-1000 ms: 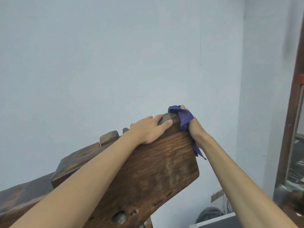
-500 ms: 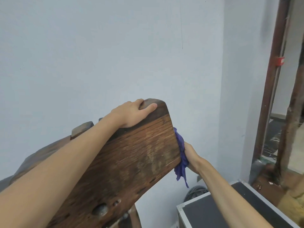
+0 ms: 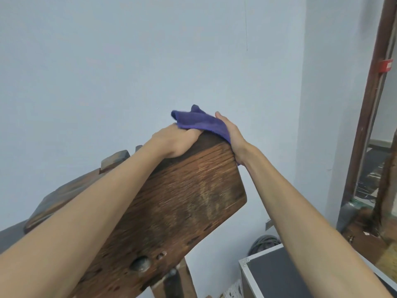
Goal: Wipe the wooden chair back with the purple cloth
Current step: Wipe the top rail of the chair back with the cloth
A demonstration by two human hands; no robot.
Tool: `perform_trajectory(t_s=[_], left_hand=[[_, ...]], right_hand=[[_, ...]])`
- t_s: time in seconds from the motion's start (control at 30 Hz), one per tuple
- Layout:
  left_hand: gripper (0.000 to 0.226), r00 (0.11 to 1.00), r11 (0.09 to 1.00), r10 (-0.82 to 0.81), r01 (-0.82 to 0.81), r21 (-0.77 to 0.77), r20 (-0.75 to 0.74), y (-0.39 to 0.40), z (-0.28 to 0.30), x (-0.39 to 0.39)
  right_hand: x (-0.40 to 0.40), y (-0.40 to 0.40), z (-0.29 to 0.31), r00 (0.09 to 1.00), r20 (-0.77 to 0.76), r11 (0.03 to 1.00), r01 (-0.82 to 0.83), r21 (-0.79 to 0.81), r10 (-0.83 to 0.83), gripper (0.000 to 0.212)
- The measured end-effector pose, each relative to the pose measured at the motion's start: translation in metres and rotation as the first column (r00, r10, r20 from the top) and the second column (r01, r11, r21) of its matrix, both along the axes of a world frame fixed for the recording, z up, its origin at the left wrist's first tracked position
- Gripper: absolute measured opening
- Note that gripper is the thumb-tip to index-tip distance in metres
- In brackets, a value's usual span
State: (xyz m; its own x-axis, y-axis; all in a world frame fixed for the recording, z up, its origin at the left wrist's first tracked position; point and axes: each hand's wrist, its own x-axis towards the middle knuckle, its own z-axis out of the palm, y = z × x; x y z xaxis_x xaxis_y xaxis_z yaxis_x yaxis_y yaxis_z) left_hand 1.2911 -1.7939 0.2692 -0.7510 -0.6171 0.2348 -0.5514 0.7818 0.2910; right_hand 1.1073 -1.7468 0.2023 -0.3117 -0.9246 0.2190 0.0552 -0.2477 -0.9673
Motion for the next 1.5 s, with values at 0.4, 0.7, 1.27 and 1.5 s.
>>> perform_trajectory(t_s=[0.4,0.7,1.27,1.5], left_hand=[[0.067,0.998,0.999,0.033,-0.032,-0.019,0.048,0.000,0.003,0.000],[0.069,0.998,0.998,0.036,-0.034,-0.051,0.042,0.001,0.004,-0.001],[0.058,0.860,0.847,0.076,0.211,0.488,-0.504,-0.007,0.005,0.106],[0.044,0.908,0.971,0.002,0.099,0.219,-0.418,-0.011,-0.011,0.144]], right_hand=[[-0.018,-0.003,-0.102,0.989,-0.146,0.933,0.071,0.352,-0.021,0.052],[0.011,0.055,-0.130,0.962,0.018,0.923,0.256,0.289,-0.272,0.045],[0.183,0.046,-0.060,0.457,-0.674,0.784,0.089,-0.614,-0.580,0.055],[0.151,0.063,0.032,0.278,-0.815,0.860,0.199,-0.469,-0.509,0.052]])
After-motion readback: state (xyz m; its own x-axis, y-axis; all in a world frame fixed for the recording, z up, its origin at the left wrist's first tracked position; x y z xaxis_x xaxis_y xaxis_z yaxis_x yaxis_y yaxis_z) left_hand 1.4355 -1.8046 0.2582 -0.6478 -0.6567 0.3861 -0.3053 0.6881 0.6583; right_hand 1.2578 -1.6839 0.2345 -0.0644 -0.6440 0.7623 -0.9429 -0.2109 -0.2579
